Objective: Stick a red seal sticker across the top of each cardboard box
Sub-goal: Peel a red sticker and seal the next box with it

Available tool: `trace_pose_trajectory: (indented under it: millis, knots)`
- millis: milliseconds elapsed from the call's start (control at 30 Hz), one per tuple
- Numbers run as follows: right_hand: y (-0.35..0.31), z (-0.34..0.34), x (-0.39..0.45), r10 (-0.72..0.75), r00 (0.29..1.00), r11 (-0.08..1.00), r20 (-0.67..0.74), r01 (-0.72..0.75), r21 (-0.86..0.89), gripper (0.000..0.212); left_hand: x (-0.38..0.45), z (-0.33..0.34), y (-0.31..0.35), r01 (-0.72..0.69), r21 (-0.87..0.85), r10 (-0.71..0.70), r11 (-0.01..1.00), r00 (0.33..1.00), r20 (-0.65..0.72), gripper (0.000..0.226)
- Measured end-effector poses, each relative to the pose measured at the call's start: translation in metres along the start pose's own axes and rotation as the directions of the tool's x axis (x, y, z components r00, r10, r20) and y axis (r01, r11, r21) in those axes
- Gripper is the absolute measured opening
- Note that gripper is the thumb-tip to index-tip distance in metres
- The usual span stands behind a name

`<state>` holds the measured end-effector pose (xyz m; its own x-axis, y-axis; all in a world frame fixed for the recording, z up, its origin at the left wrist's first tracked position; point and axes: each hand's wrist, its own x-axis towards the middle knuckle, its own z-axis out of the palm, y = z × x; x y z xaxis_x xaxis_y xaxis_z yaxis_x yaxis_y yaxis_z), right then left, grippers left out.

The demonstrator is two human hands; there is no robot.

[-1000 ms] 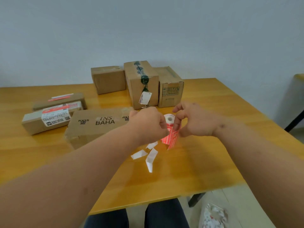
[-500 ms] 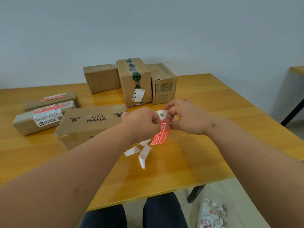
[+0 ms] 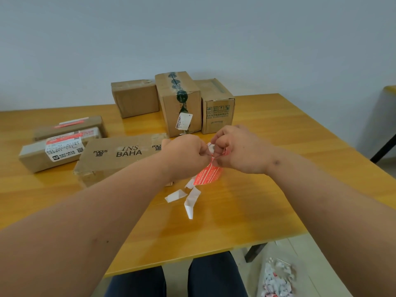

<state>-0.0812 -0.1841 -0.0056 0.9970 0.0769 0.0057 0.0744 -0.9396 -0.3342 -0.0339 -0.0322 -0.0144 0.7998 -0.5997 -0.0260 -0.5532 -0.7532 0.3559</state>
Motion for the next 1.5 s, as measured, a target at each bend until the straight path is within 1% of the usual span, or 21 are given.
trace_pose_trajectory:
  millis: [133, 233, 367, 533, 633, 767, 833, 900, 933, 1000, 1033, 1067, 1167, 1267, 1400, 1500]
  knots:
    - [-0.002, -0.003, 0.001, -0.023, 0.998, 1.000, -0.057, 0.023, 0.003, 0.010, -0.001, -0.005, 0.001, 0.014, -0.095, -0.016, 0.995, 1.000, -0.027, 0.029]
    - [-0.002, -0.003, 0.002, -0.043, 0.995, 0.999, -0.091, 0.045, 0.020, 0.010, -0.002, -0.008, 0.000, 0.020, -0.190, -0.023, 0.982, 1.000, -0.013, 0.026]
    - [-0.004, -0.002, 0.002, -0.064, 0.991, 0.998, -0.115, 0.066, 0.012, 0.010, -0.002, -0.009, -0.002, 0.040, -0.262, -0.043, 0.964, 0.999, -0.004, 0.023]
    - [-0.007, -0.003, 0.002, -0.072, 0.991, 0.997, -0.115, 0.075, 0.022, 0.019, -0.003, -0.009, -0.003, 0.048, -0.301, -0.054, 0.952, 0.998, -0.012, 0.023]
    - [-0.006, -0.003, 0.004, -0.079, 0.989, 0.996, -0.127, 0.082, 0.018, 0.020, -0.002, -0.010, -0.003, 0.058, -0.329, -0.063, 0.942, 0.998, -0.004, 0.022]
    - [-0.007, -0.004, 0.006, -0.094, 0.984, 0.995, -0.152, 0.098, 0.023, 0.029, -0.001, -0.011, -0.004, 0.114, -0.432, -0.118, 0.895, 0.993, 0.018, 0.017]
    - [-0.007, -0.005, 0.006, -0.096, 0.984, 0.995, -0.153, 0.098, 0.003, 0.023, 0.000, -0.012, -0.005, 0.125, -0.439, -0.124, 0.890, 0.992, 0.032, 0.018]
    - [-0.006, -0.007, 0.007, -0.074, 0.985, 0.997, -0.159, 0.075, 0.003, 0.011, 0.000, -0.015, -0.007, 0.123, -0.435, -0.117, 0.892, 0.992, 0.040, 0.020]
    - [-0.006, -0.008, 0.007, -0.049, 0.986, 0.999, -0.156, 0.050, 0.002, 0.015, 0.000, -0.016, -0.007, 0.115, -0.436, -0.110, 0.893, 0.993, 0.037, 0.020]
    - [-0.006, -0.009, 0.008, 0.000, 0.990, 1.000, -0.138, 0.004, 0.024, 0.038, 0.001, -0.019, -0.008, 0.086, -0.414, -0.086, 0.906, 0.996, 0.018, 0.020]
    - [-0.006, -0.010, 0.009, 0.008, 0.991, 0.999, -0.137, -0.003, 0.041, 0.044, 0.001, -0.020, -0.007, 0.069, -0.393, -0.072, 0.917, 0.997, 0.007, 0.020]
    - [-0.006, -0.010, 0.010, 0.009, 0.991, 0.999, -0.136, -0.003, 0.048, 0.043, 0.001, -0.021, -0.006, 0.051, -0.377, -0.057, 0.925, 0.998, -0.003, 0.020]
    - [-0.004, -0.009, 0.013, 0.002, 0.991, 1.000, -0.132, -0.005, -0.022, 0.024, 0.001, -0.023, -0.004, 0.029, -0.362, -0.039, 0.932, 0.999, -0.022, 0.025]
    - [-0.003, -0.009, 0.013, 0.000, 0.994, 0.999, -0.111, -0.004, -0.032, 0.015, 0.001, -0.026, -0.007, 0.036, -0.398, -0.050, 0.917, 0.998, -0.026, 0.033]
    - [-0.003, -0.008, 0.011, 0.000, 0.995, 1.000, -0.100, 0.001, 0.009, 0.016, 0.001, -0.028, -0.009, 0.035, -0.401, -0.024, 0.916, 0.999, 0.033, 0.018]
    - [-0.002, -0.005, 0.013, -0.009, 0.996, 0.999, -0.089, 0.005, -0.039, 0.008, 0.002, -0.025, -0.008, 0.043, -0.337, -0.036, 0.940, 0.999, 0.027, 0.019]
